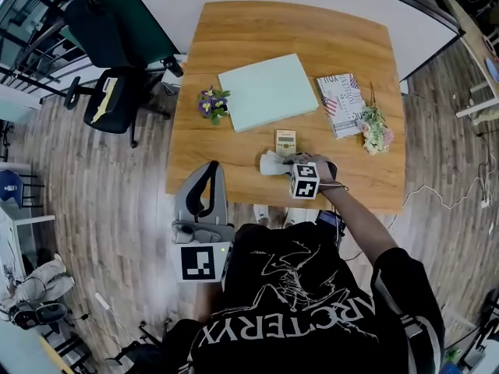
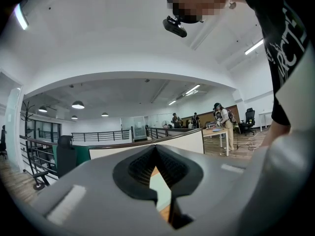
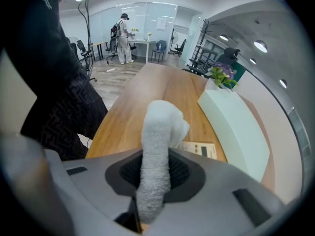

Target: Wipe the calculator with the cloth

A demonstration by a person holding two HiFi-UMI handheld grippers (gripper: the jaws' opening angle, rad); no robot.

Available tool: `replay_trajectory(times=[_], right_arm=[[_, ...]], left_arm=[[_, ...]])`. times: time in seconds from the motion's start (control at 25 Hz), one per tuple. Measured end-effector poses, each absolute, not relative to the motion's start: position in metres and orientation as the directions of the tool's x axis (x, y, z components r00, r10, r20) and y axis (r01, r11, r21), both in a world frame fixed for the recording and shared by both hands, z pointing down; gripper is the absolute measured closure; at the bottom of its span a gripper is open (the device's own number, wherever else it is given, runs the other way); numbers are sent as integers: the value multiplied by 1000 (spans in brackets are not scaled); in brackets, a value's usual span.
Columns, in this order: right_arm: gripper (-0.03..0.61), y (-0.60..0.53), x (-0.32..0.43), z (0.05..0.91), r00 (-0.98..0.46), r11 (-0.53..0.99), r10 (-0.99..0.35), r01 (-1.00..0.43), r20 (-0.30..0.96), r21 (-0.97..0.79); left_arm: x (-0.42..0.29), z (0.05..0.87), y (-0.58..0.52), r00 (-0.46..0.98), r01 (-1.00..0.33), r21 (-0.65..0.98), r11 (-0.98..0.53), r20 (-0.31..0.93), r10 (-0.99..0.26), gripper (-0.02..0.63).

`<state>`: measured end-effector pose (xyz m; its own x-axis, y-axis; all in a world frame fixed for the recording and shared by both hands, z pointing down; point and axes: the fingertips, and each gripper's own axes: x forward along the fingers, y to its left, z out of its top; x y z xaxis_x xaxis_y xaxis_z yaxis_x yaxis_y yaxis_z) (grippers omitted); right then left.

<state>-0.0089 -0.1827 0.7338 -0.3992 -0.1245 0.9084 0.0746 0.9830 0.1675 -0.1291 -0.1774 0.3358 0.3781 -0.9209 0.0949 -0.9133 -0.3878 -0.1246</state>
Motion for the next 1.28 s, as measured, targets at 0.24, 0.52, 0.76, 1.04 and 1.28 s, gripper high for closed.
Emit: replay_trajectory(times=[0.24,0.52,0.76,1.04,1.28], right_arm=[[489,-151,-9,742,-395,990,-50,98,917,97],[489,-137,-8,751,-401,995,-34,68,915,67],[489,-165,-14,657,-650,970,-165,-244,742,1],[488,-215,47,458,-761,798,-575,-603,299,-1],[489,-217,117,334,-567,566,-823,-824,-43,31]], left_arm=[[-122,336,-176,397,-906,-122,-406,91,-913,604],[-122,335,-173,396,-907,-121,-404,88,-914,604],[-120,329,-179,421,-896,-130,-424,52,-905,604],[-95,319,-191,497,-859,-143,-492,1,-868,604],[-75,306,-204,530,-840,-155,-520,-27,-848,604]])
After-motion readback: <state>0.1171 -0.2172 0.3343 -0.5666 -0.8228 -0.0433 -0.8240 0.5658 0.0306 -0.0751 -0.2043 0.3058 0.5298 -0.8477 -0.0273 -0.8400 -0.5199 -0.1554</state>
